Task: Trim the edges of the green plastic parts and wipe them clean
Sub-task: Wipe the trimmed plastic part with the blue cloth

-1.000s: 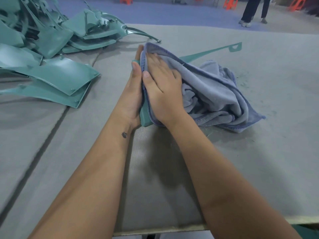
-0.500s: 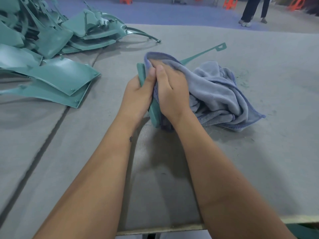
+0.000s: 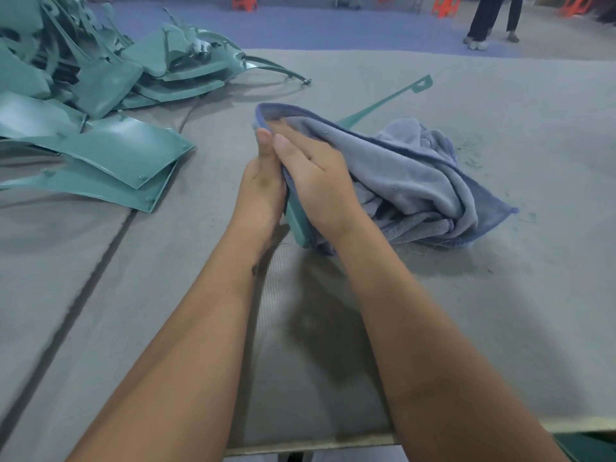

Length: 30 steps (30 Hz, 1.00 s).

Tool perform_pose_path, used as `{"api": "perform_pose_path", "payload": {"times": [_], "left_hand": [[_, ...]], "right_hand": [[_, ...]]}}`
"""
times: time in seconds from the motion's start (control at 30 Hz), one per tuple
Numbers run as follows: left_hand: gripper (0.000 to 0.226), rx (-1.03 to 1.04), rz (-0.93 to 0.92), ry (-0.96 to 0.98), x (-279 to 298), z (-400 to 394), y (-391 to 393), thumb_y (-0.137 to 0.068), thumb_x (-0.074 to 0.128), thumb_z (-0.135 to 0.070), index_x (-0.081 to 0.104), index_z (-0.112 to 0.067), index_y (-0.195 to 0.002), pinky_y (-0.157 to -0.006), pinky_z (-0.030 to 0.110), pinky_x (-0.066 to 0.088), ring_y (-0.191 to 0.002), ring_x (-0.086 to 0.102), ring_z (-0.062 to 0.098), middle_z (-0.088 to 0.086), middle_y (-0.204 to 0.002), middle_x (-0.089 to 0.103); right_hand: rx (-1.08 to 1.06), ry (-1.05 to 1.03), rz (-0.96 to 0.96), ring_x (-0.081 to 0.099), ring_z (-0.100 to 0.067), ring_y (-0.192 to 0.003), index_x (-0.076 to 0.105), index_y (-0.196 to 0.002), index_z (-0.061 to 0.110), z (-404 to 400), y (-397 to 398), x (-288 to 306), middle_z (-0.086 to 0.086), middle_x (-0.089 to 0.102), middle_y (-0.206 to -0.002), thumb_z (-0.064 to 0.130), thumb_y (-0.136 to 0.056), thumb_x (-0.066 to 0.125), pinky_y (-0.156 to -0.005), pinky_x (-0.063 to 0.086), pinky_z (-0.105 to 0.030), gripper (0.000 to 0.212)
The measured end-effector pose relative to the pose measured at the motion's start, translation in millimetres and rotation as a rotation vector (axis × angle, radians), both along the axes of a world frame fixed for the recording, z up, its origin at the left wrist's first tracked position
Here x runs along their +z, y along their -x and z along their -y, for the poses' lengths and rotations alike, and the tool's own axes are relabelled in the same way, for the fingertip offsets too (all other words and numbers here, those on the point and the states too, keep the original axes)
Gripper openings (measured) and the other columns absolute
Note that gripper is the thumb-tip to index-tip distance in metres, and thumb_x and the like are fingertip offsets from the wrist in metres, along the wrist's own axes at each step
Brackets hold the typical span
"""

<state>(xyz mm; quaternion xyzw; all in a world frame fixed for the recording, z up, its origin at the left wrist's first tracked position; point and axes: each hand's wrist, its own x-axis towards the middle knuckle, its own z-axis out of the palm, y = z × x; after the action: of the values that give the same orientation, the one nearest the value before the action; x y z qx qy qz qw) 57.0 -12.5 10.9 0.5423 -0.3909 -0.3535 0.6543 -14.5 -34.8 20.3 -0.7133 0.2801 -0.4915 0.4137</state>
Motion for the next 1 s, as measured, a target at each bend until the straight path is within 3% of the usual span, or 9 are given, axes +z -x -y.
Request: {"api": "perform_pose_path", "payload": {"times": [0.17, 0.4, 0.47, 0.53, 0.6, 0.7, 0.83, 0.9, 1.0], "left_hand": [[0.038, 0.04, -0.033, 0.03, -7, 5, -1, -0.094, 0.051, -0.046, 0.073, -0.023, -0.073, -0.055, 0.024, 0.053, -0.068, 0.07, 0.011, -0.001, -0.072, 0.073], [0.023, 0.027, -0.053, 0.05, -5, 4, 0, -0.097, 0.055, -0.027, 0.068, -0.016, -0.082, -0.075, 0.037, 0.056, -0.077, 0.065, 0.017, 0.005, -0.08, 0.07], [0.025, 0.031, -0.129, 0.041, -4, 2, 0, -0.098, 0.054, -0.028, 0.067, -0.014, -0.083, -0.071, 0.036, 0.056, -0.075, 0.066, 0.019, 0.006, -0.078, 0.07], [0.028, 0.053, -0.229, 0.013, -1, 0, -1, -0.1, 0.052, -0.028, 0.066, -0.01, -0.084, -0.07, 0.035, 0.056, -0.073, 0.066, 0.021, 0.01, -0.079, 0.069], [0.032, 0.061, -0.341, -0.011, 2, 1, -4, -0.101, 0.049, -0.03, 0.066, -0.005, -0.091, -0.075, 0.036, 0.055, -0.078, 0.067, 0.025, 0.015, -0.086, 0.069], [0.06, -0.008, -0.545, -0.044, 6, -2, -11, -0.098, 0.042, -0.052, 0.067, 0.001, -0.108, -0.084, 0.042, 0.058, -0.095, 0.069, 0.033, 0.022, -0.102, 0.071], [0.084, -0.235, -0.706, 0.107, 4, -11, -26, -0.096, 0.02, -0.065, 0.065, 0.005, -0.086, -0.064, 0.027, 0.058, -0.063, 0.07, 0.022, 0.015, -0.068, 0.069], [0.079, -0.264, -0.796, 0.168, 4, -13, -28, -0.096, 0.024, -0.065, 0.068, -0.002, -0.08, -0.076, 0.029, 0.057, -0.072, 0.069, 0.023, 0.013, -0.073, 0.068], [0.068, -0.294, -0.85, 0.175, 6, -7, -21, -0.096, 0.03, -0.065, 0.062, -0.006, -0.107, -0.104, 0.037, 0.046, -0.106, 0.062, 0.026, 0.012, -0.101, 0.065]], "right_hand": [[-0.312, 0.104, -0.639, 0.01, -0.012, -0.147, 0.025, -0.151, 0.012, 16, 12, -6, -0.004, 0.023, -0.159, 0.052, -0.1, 0.018, -0.118, -0.009, -0.04, 0.065], [-0.553, 0.202, -0.847, 0.007, -0.018, -0.148, 0.017, -0.151, 0.005, 25, 14, -6, -0.009, 0.017, -0.16, 0.05, -0.1, 0.019, -0.117, -0.007, -0.041, 0.068], [-0.583, 0.317, -0.846, 0.034, -0.02, -0.138, 0.042, -0.14, 0.005, 24, 16, -5, -0.011, 0.044, -0.146, 0.045, -0.101, 0.027, -0.115, 0.012, -0.037, 0.058], [-0.59, 0.462, -0.817, 0.056, -0.026, -0.104, 0.061, -0.103, 0.009, 19, 17, -4, -0.01, 0.066, -0.107, 0.036, -0.099, 0.037, -0.092, 0.029, -0.032, 0.037], [-0.538, 0.495, -0.678, 0.056, -0.031, -0.076, 0.052, -0.072, 0.014, 10, 16, -4, -0.01, 0.062, -0.074, 0.024, -0.094, 0.047, -0.068, 0.027, -0.032, 0.024], [-0.392, 0.442, -0.44, 0.053, -0.032, -0.058, 0.06, -0.061, 0.008, -8, 8, -8, -0.01, 0.056, -0.055, 0.012, -0.085, 0.064, -0.056, 0.025, -0.032, 0.024], [-0.054, 0.419, -0.281, 0.067, -0.03, -0.09, 0.074, -0.098, 0.002, -24, -4, -10, -0.014, 0.074, -0.094, 0.007, -0.085, 0.067, -0.077, 0.049, -0.037, 0.016], [0.069, 0.33, -0.301, 0.056, -0.027, -0.121, 0.066, -0.119, 0.001, -23, -7, -10, -0.013, 0.064, -0.124, 0.01, -0.092, 0.06, -0.103, 0.041, -0.039, 0.029], [0.082, 0.246, -0.462, 0.026, -0.021, -0.144, 0.039, -0.144, 0.003, -12, -12, -12, -0.012, 0.036, -0.152, 0.022, -0.101, 0.043, -0.119, 0.017, -0.036, 0.047]]}}
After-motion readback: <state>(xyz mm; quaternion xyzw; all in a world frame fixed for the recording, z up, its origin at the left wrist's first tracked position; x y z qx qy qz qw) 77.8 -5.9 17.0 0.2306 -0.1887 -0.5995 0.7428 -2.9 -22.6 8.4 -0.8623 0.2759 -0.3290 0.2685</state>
